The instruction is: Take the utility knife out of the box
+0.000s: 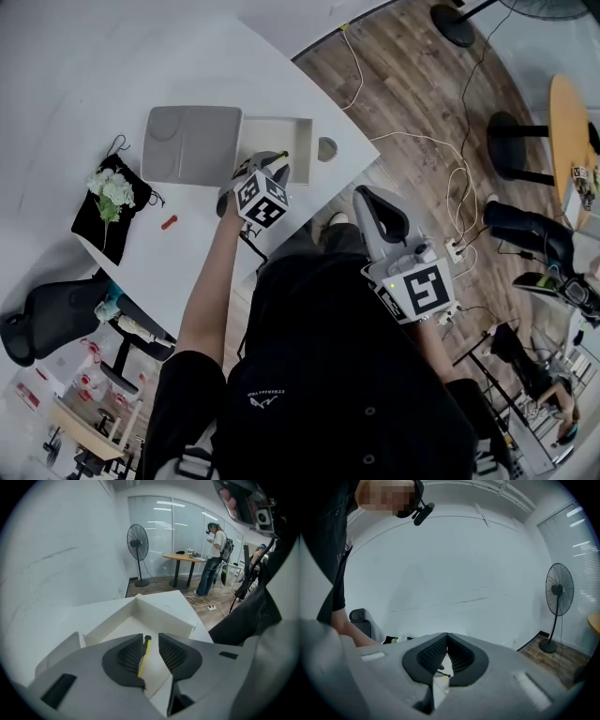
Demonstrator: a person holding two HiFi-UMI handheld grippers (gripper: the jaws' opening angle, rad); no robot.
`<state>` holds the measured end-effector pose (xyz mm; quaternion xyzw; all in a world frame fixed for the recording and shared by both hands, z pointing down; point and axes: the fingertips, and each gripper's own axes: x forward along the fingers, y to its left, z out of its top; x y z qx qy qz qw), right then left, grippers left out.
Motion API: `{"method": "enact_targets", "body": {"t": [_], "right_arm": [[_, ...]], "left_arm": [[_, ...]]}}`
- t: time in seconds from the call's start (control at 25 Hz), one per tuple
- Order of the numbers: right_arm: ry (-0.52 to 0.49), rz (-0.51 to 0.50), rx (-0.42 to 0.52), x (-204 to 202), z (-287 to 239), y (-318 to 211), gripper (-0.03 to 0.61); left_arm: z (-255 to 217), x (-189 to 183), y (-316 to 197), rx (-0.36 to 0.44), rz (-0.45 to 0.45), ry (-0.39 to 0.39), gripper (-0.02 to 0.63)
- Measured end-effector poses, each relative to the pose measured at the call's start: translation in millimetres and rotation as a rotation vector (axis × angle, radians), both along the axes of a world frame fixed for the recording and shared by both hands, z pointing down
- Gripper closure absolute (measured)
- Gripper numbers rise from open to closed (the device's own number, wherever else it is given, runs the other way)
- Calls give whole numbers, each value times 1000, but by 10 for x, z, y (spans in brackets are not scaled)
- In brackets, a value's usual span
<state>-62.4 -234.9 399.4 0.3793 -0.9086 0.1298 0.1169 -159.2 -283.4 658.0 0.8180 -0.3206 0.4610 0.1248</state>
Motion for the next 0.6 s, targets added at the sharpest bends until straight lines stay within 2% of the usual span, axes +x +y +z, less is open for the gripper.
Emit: {"method": "enact_targets", "body": {"t": [0.12,0.32,0.6], "right_arm": [[4,10,-2,25,13,-10,572],[11,26,-17,61,58,-7,574],[25,44,-31,95,113,-13,574]], "left_arm": [[134,-41,-33,-24,25,-58,514],[218,-33,-78,-50,32,-89,523],[421,35,-154,-91,88,-132,525]]}}
